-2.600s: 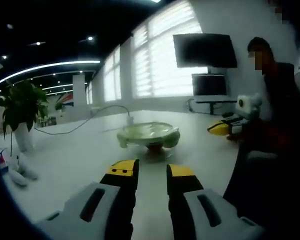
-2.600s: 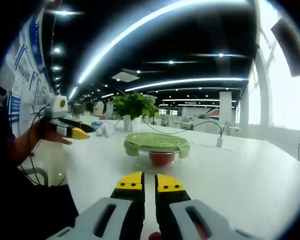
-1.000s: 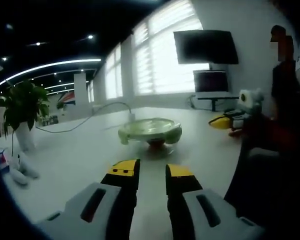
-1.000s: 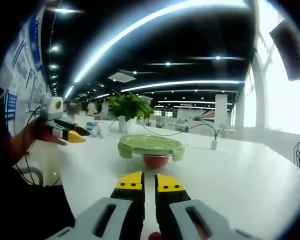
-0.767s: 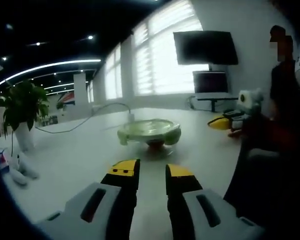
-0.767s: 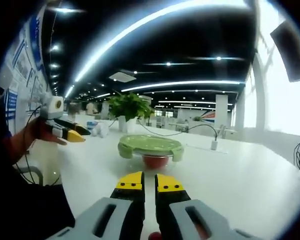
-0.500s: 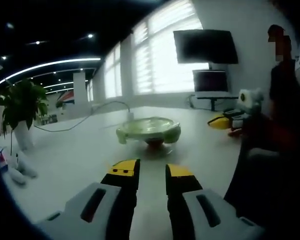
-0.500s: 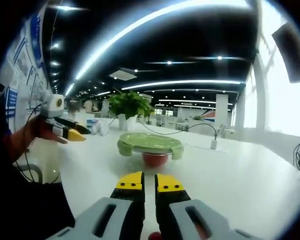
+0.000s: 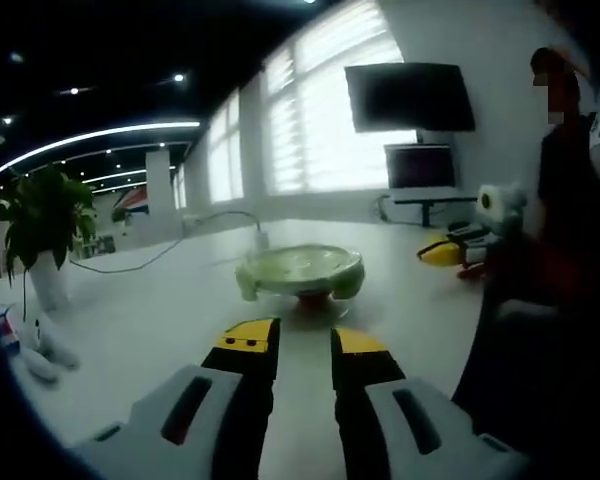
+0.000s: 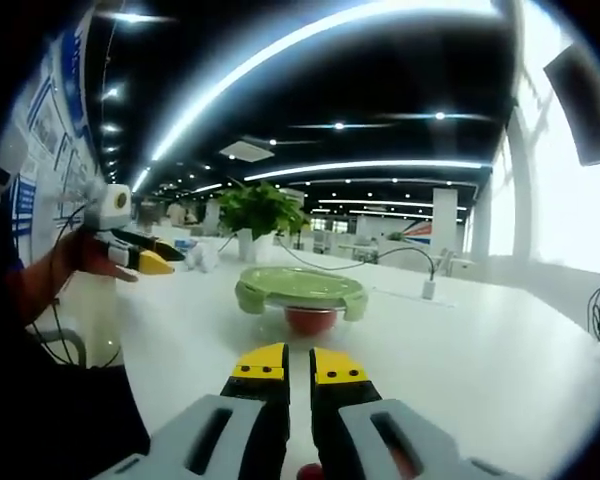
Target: Open container latches remove lid place lid upside down on tabletop take tomato from container place on tabletop
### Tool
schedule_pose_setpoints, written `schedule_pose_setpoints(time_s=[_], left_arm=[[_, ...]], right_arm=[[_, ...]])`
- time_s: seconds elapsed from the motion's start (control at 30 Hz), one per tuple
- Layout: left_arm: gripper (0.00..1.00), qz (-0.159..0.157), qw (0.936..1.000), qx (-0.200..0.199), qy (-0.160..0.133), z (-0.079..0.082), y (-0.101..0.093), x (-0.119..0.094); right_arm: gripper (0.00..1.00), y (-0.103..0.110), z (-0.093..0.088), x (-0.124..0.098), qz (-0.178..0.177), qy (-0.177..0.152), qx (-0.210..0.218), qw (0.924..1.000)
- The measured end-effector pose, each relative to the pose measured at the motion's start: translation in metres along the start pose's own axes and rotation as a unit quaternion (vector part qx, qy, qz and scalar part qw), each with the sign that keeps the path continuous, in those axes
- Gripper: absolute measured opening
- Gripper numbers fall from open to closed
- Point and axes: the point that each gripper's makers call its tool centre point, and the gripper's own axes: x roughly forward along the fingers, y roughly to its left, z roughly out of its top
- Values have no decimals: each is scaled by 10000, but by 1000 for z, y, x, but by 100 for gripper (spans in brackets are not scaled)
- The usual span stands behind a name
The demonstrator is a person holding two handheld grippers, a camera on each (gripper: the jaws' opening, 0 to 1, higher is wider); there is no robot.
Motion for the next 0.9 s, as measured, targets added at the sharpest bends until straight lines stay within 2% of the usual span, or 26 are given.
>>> schedule_pose_setpoints(time_s=[0.27, 0.4, 0.6, 0.77, 0.83, 0.9], left_arm=[[21, -106, 9997, 191, 58, 13, 5, 9], [22, -135, 9997, 171, 103, 14, 8, 13], [22, -213, 9995, 105, 216, 18, 11, 22], [22, -301, 9978, 408, 426, 26, 14, 33], [23, -423, 9967, 490, 482, 32, 13, 40], [25, -689, 9942, 602, 568, 37, 8, 51]], right_arm=[[3, 1, -1, 0, 11, -19, 6, 10000], [3, -1, -6, 1, -11, 111, -24, 9999], [3, -5, -5, 2, -56, 132, -13, 9999], [3, -8, -7, 3, -81, 173, -22, 9998], [3, -9, -4, 2, -72, 127, 14, 9999], [3, -6, -4, 3, 29, 128, 254, 9996]])
